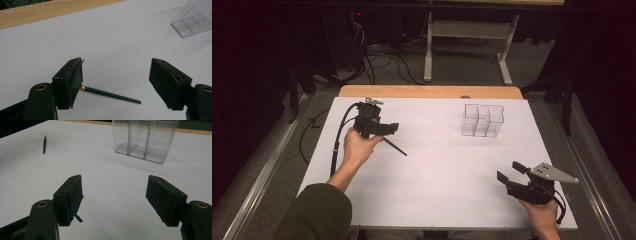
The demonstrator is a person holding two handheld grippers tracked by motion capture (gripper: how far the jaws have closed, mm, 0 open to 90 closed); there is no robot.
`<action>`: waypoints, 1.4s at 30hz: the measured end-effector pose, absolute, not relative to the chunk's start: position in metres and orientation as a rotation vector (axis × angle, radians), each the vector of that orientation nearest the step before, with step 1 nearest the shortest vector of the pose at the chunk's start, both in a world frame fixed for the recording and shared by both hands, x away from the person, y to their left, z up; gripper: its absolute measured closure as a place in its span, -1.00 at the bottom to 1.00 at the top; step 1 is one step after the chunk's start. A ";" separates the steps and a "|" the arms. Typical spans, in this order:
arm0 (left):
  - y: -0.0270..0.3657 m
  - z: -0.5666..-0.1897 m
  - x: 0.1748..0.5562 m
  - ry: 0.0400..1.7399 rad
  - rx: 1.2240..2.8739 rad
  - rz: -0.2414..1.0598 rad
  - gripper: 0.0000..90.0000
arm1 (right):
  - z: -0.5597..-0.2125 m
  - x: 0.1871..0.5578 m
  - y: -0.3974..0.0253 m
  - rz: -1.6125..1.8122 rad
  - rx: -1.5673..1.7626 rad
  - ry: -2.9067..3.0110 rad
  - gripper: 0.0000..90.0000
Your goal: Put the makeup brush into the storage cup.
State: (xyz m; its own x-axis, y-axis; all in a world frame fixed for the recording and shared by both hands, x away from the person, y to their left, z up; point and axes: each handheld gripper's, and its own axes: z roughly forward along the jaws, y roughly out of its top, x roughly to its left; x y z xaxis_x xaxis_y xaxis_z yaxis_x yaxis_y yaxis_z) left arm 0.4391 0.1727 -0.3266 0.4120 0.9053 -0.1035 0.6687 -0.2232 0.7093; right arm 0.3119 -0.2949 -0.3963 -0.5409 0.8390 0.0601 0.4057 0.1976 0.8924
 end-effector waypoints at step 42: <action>0.159 -0.343 0.472 1.632 2.134 0.212 -0.50 | -0.396 0.311 -0.295 1.303 1.150 2.032 -0.31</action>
State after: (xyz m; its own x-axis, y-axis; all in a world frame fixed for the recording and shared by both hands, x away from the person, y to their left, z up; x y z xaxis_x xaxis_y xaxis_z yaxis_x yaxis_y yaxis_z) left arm 0.4724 0.1590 -0.3429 0.2910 0.9460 -0.1429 0.8779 -0.2047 0.4328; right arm 0.3113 -0.2946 -0.3955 -0.5424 0.8384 0.0534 0.3984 0.2007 0.8950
